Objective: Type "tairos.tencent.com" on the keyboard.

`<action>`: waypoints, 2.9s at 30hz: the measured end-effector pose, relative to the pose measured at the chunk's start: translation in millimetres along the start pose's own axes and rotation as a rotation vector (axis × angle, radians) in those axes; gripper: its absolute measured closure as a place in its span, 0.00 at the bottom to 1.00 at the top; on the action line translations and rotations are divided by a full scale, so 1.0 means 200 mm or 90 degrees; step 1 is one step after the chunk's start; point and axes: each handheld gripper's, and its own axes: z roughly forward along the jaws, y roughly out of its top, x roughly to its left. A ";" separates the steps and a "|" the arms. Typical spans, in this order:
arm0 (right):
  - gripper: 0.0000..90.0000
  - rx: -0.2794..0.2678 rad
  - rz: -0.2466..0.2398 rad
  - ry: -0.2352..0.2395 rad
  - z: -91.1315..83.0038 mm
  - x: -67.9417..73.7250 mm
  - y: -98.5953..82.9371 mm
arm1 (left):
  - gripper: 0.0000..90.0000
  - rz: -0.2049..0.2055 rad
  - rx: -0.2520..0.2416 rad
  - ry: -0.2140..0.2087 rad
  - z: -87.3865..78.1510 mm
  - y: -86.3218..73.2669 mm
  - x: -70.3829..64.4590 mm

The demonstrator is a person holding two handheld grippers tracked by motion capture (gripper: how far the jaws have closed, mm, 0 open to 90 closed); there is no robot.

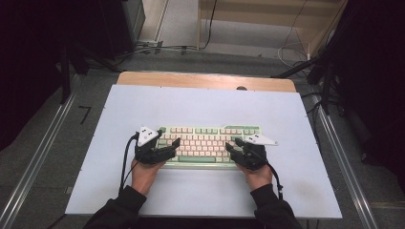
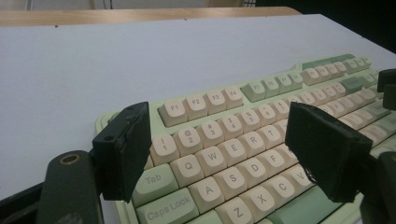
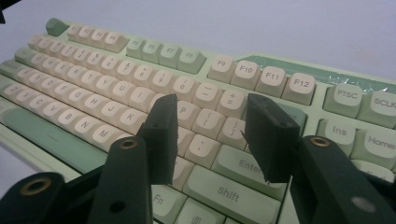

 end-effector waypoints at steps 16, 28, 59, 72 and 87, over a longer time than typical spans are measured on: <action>0.97 0.021 -0.053 0.032 0.04 0.07 -0.01 | 0.26 -0.008 0.001 0.001 -0.03 -0.01 0.01; 0.97 0.041 -0.070 0.048 0.06 0.11 -0.03 | 0.26 -0.010 -0.003 0.004 -0.04 -0.01 0.02; 0.96 0.047 -0.073 0.054 0.07 0.13 -0.04 | 0.26 -0.013 -0.002 0.006 -0.06 -0.02 0.02; 0.38 0.014 -0.025 0.058 0.06 0.09 0.00 | 0.28 -0.015 -0.001 0.007 -0.08 -0.03 0.03; 0.34 0.021 -0.026 0.058 0.08 0.10 0.01 | 0.94 0.013 0.013 -0.069 -0.07 -0.03 0.02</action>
